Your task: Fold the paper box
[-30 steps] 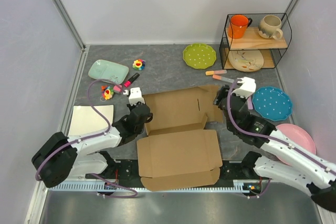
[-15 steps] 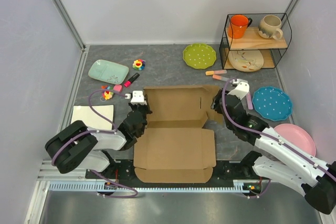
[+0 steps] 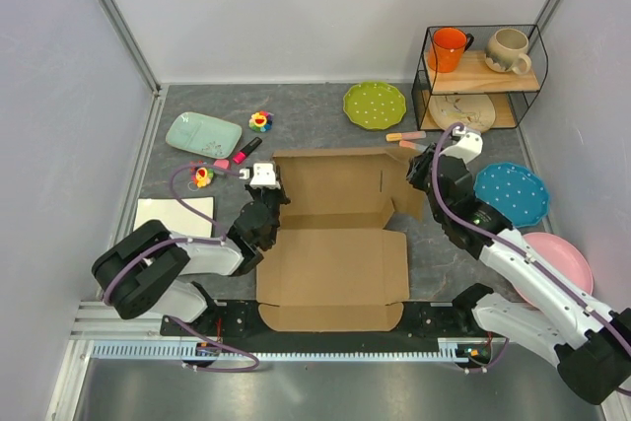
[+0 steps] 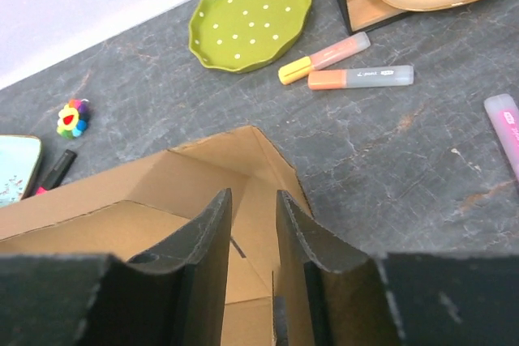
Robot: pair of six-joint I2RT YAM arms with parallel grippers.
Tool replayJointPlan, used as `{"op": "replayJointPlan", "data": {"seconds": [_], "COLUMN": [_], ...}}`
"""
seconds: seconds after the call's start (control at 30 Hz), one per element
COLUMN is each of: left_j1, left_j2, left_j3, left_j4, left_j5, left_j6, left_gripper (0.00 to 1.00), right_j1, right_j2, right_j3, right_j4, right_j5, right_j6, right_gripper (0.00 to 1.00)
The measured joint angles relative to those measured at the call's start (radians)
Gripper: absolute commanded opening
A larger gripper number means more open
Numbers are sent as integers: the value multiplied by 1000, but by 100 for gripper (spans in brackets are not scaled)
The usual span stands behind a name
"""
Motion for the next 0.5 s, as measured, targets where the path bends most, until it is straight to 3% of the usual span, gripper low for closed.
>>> {"op": "replayJointPlan", "data": {"seconds": [0.13,0.37,0.5], "left_j1": [5,7,7], "left_j2": [26,55,55], "left_j3": [0,0,0], "left_j4": [20,32,41], "left_j5": [2,2,3], "left_j6": [27,41,40], "left_gripper": [2,2,2], "right_j1": [-1,-16,-21], "right_j2": [-4,77,199], "right_j3": [8,53,58], "right_j4": [25,67,83], "right_j5": [-19,-66,-147], "right_j6": [-17,-32,-23], "right_gripper": [38,18,14]}}
